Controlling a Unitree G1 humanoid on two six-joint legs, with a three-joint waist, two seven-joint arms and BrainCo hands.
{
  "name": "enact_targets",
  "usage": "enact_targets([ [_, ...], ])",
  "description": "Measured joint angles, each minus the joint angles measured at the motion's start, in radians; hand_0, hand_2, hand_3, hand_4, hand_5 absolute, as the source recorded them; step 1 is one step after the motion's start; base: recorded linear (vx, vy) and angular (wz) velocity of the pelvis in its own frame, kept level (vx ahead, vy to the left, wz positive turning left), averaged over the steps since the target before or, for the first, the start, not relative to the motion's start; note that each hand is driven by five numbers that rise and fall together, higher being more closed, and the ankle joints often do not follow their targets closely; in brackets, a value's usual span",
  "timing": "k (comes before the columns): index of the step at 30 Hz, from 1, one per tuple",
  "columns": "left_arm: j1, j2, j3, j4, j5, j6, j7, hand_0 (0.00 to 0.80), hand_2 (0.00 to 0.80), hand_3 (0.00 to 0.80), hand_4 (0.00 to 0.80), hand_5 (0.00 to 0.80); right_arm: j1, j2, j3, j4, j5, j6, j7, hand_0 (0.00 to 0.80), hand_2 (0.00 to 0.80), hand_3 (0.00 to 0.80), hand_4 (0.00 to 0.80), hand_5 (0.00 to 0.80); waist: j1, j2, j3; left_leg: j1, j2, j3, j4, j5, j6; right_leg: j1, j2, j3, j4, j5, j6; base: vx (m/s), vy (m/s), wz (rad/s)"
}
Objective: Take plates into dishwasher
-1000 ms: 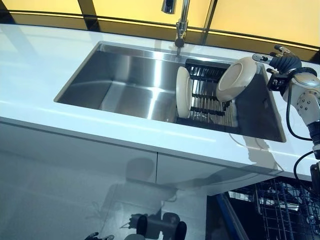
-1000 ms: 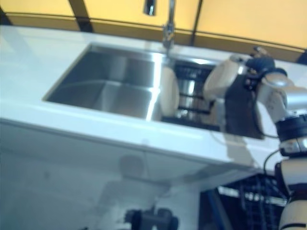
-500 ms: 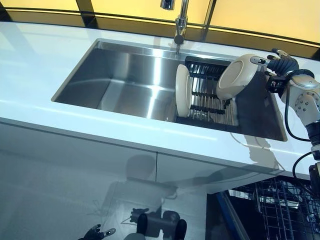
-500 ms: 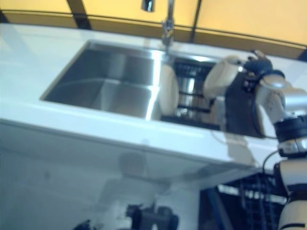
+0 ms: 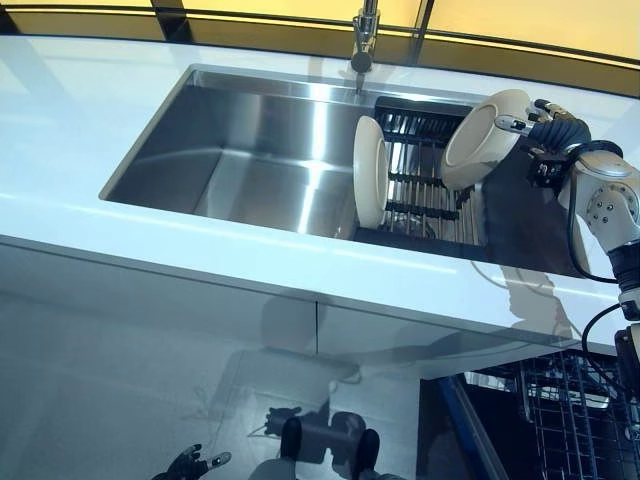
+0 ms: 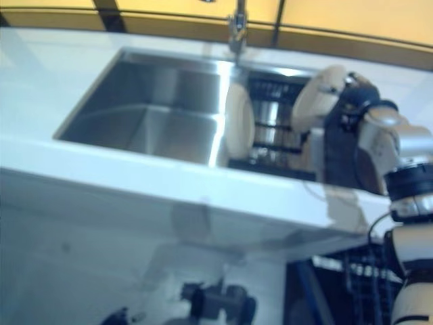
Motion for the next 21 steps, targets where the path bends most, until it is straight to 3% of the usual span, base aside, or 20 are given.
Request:
enact_targets([
  [21,0.001,0.010,0.000,-0.008,-0.019,-0.016,-0.008,0.000,0.000,0.000,0.000,0.000,0.000,0.006,-0.001,0.001,0.022,0.000,-0.003,0.000,0.000,0.000,0.000,0.000,0.007,0.000,0.021,0.000,-0.001,-0.002,0.000,0.001,0.000,0.001,-0.001,-0.004,0.000,0.000,0.000,0.000,0.000,0.00],
])
